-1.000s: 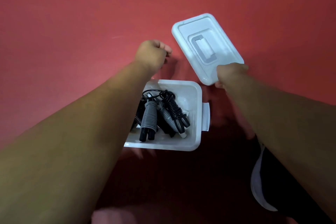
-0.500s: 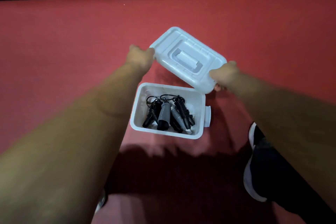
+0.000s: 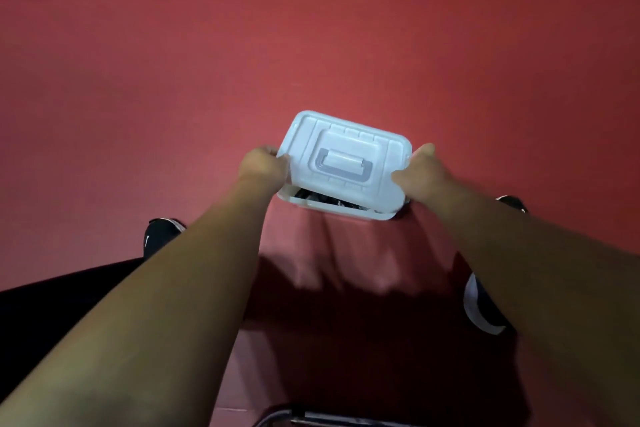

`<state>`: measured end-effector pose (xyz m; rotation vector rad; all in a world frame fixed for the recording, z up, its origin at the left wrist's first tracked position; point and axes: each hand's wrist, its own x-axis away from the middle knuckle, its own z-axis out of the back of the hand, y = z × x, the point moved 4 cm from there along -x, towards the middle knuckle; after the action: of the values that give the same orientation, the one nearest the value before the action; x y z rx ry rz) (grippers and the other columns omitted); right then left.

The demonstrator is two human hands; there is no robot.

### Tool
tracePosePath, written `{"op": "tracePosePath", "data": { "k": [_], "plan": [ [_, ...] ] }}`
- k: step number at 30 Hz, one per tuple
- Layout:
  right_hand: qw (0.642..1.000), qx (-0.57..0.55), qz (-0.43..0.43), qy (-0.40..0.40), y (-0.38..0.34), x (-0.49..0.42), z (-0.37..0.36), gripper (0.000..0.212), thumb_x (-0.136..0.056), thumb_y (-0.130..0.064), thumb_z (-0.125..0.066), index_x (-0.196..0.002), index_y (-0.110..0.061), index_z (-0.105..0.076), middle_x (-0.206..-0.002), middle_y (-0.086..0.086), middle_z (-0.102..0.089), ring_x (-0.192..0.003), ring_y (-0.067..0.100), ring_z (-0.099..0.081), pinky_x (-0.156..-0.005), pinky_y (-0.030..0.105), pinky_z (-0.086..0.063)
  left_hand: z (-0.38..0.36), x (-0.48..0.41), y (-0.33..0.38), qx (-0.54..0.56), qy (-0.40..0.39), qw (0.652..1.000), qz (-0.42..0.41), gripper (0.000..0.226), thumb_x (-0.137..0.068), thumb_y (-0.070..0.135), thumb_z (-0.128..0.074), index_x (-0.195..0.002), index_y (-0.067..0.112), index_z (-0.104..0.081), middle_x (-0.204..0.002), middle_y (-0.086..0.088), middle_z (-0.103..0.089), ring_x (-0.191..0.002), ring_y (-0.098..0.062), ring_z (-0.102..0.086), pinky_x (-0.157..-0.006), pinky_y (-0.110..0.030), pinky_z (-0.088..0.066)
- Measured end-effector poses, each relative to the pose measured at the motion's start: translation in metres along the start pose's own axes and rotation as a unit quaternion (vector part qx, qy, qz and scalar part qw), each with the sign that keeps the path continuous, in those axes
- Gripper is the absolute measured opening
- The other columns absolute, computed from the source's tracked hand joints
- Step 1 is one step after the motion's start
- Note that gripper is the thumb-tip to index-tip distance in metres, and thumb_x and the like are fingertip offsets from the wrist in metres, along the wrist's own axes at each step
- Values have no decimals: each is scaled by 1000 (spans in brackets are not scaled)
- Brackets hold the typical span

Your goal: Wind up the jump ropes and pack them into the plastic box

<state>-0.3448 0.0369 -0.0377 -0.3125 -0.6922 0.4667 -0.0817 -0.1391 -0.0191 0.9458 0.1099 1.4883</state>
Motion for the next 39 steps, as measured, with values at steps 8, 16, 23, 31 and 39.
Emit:
{"op": "tracePosePath", "data": {
  "k": [8,16,23,31,39],
  "plan": [
    [999,-31,6,15,17,-5,-19,43,-89,-9,-65,-125,-12,-42,-111,10,-67,-103,33,-67,-80,36,-47,-15,-4,-36,-48,-20,998,23,20,-87,13,-61,-106,15,-70,-97,-6,-78,-93,-26,-71,-82,-33,-56],
    [998,-58,-9,14,33,-12,-31,63,-85,-26,-81,-139,-10,-51,-131,10,-62,-118,30,-63,-92,34,-48,-24,-12,-34,-130,-22,991,-23,28,-99,11,-55,-126,6,-62,-111,-11,-71,-99,-33,-66,-75,-31,-44],
    [992,-107,-48,-41,43,-23,-39,54,-84,-28,-84,-130,-6,-65,-119,12,-75,-105,31,-73,-88,38,-57,-31,-17,-32,-144,-17,989,-24,29,-97,8,-52,-125,5,-60,-116,-16,-70,-108,-39,-65,-84,-38,-51],
    [980,-186,-60,-39,44,-25,-43,45,-73,-21,-87,-115,-11,-76,-106,9,-78,-98,29,-76,-95,47,-61,-31,-17,-36,-73,-27,997,-13,25,-97,4,-49,-115,14,-63,-99,-5,-67,-88,-26,-61,-72,-28,-42],
    [973,-228,-35,-5,39,-18,-44,49,-85,3,-74,-130,-17,-75,-110,1,-78,-102,23,-75,-98,39,-60,-32,-17,-45,-29,-25,999,7,18,-99,8,-53,-111,17,-63,-94,-4,-74,-72,-16,-63,-58,-24,-43]
  ]
}}
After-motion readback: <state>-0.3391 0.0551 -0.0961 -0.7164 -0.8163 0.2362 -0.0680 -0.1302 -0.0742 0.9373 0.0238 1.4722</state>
